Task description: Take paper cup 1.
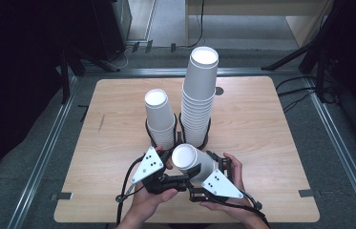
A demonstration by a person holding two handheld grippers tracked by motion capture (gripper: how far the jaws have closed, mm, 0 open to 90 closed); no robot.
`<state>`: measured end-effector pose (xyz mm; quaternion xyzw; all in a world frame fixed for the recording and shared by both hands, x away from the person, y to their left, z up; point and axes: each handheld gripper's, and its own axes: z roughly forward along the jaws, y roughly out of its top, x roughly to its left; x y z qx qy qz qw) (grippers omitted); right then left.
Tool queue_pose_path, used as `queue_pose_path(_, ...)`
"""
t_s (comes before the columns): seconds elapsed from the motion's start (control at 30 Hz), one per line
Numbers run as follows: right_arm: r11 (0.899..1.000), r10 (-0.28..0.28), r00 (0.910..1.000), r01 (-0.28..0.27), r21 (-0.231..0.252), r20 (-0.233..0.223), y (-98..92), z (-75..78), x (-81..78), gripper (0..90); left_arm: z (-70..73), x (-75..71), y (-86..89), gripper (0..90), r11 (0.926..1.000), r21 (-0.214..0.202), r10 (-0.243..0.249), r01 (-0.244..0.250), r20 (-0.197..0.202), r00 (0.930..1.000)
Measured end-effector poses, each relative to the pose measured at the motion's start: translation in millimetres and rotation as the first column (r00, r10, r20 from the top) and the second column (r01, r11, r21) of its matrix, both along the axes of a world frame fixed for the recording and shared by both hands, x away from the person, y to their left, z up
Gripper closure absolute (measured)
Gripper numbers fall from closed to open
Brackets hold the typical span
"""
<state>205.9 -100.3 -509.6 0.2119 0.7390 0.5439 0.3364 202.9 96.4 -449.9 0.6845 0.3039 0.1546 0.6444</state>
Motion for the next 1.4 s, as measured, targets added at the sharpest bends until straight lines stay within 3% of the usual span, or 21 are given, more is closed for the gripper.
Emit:
queue_pose_path(0.23, 1.000, -0.010, 0.9998, 0.009, 0.009, 0.020, -0.4, -0.6, -1.3, 3.8, -2.0, 1.4, 0.4, 23.1, 1.0000, -0.004, -0.002, 0.002, -0.003, 1.0000)
queue_pose_path(0.4, 1.000, -0.010, 0.9998, 0.010, 0.024, 0.014, -2.8, -1.6, -0.6, 9.9, -3.7, 1.5, -0.9, 20.9, 0.9998, 0.020, 0.009, -0.009, -0.003, 1.0000)
queue_pose_path(0.53, 1.000, -0.023, 0.9995, 0.023, -0.006, 0.021, -2.5, -4.6, 0.0, 11.5, -4.4, 3.4, -2.0, 17.9, 0.9995, 0.025, 0.022, -0.021, -0.039, 0.9990)
queue_pose_path(0.57, 0.999, -0.030, 0.9990, 0.031, -0.026, 0.033, -2.3, -5.8, 0.2, 11.9, -4.1, 4.4, -1.3, 13.5, 0.9994, 0.027, 0.021, -0.020, -0.051, 0.9985)
queue_pose_path(0.73, 0.992, -0.054, 0.9939, 0.064, -0.106, 0.096, -2.5, -7.4, 0.7, 12.7, -2.0, 7.8, 2.2, 7.9, 0.9991, 0.042, 0.004, 0.000, -0.080, 0.9968)
queue_pose_path(0.8, 0.992, -0.058, 0.9933, 0.069, -0.110, 0.100, -2.7, -7.2, 1.0, 12.8, -1.1, 8.0, 2.8, 7.5, 0.9986, 0.052, -0.003, 0.007, -0.084, 0.9965)
queue_pose_path(1.03, 0.968, -0.087, 0.9725, 0.134, -0.211, 0.216, -8.1, -6.6, 3.1, 12.9, -1.0, 10.0, 0.0, 7.5, 0.9928, 0.112, -0.027, 0.041, -0.124, 0.9919)
queue_pose_path(1.07, 0.956, -0.083, 0.9620, 0.151, -0.252, 0.260, -7.8, -7.5, 2.1, 12.9, -1.4, 10.6, -0.5, 7.5, 0.9920, 0.117, -0.031, 0.047, -0.135, 0.9904)
queue_pose_path(1.1, 0.956, -0.083, 0.9620, 0.151, -0.252, 0.260, -7.8, -7.5, 2.1, 12.9, -1.4, 10.6, -0.5, 7.5, 0.9920, 0.117, -0.031, 0.047, -0.135, 0.9904)
queue_pose_path(1.13, 0.938, -0.075, 0.9469, 0.174, -0.301, 0.313, -7.3, -8.6, 1.0, 12.9, -1.9, 11.1, -1.3, 7.6, 0.9894, 0.132, -0.041, 0.060, -0.144, 0.9888)
queue_pose_path(1.17, 0.938, -0.075, 0.9469, 0.174, -0.301, 0.313, -7.3, -8.6, 1.0, 12.9, -1.9, 11.1, -1.3, 7.6, 0.9894, 0.132, -0.041, 0.060, -0.144, 0.9888)
queue_pose_path(1.2, 0.922, -0.064, 0.9336, 0.191, -0.337, 0.352, -6.4, -9.8, 0.1, 12.9, -2.4, 11.3, -2.4, 7.6, 0.9870, 0.144, -0.050, 0.072, -0.153, 0.9870)
queue_pose_path(1.23, 0.922, -0.064, 0.9336, 0.191, -0.337, 0.352, -6.4, -9.8, 0.1, 12.9, -2.8, 11.4, -3.2, 7.6, 0.9858, 0.151, -0.051, 0.075, -0.157, 0.9863)
queue_pose_path(1.4, 0.903, -0.052, 0.9163, 0.213, -0.373, 0.397, -4.9, -12.7, -1.3, 12.9, -4.4, 12.3, -4.3, 11.3, 0.9821, 0.173, -0.043, 0.075, -0.179, 0.9829)
